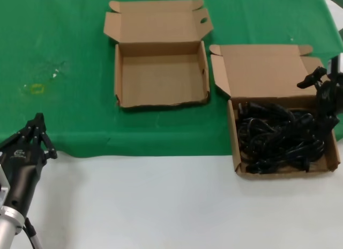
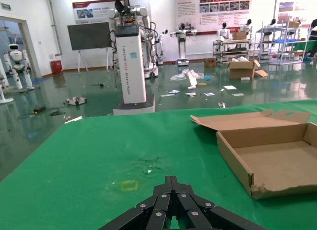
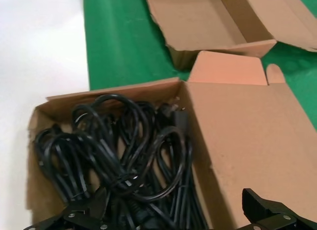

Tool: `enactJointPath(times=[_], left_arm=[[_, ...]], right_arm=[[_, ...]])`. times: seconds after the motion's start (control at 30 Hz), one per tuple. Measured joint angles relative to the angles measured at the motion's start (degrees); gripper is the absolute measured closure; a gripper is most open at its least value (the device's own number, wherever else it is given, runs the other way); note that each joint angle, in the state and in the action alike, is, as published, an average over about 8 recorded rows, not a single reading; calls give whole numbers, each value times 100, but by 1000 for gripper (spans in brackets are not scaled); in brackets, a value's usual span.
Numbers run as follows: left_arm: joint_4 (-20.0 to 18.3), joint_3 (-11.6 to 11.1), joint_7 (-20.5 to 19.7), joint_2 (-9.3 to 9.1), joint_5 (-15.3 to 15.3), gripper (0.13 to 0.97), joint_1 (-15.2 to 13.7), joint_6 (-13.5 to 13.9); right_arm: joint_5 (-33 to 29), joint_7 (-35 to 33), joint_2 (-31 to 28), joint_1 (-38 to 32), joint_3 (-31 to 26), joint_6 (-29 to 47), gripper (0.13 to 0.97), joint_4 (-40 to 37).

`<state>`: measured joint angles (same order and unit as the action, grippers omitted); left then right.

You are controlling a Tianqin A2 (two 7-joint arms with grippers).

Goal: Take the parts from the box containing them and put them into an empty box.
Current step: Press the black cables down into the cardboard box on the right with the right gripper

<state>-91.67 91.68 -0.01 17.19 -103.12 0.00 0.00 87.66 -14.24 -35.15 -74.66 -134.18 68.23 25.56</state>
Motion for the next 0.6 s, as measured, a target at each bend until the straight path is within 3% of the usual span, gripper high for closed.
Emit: enactJointPath(times=[0.27, 0.6], left_arm=[[0, 0, 0, 0, 0, 953, 0, 0], [0, 0, 0, 0, 0, 953, 0, 0]], right_arm=[[-229, -710, 590, -494, 271, -16, 132, -1339], [-461, -672, 665, -460, 535, 113, 191, -1245]])
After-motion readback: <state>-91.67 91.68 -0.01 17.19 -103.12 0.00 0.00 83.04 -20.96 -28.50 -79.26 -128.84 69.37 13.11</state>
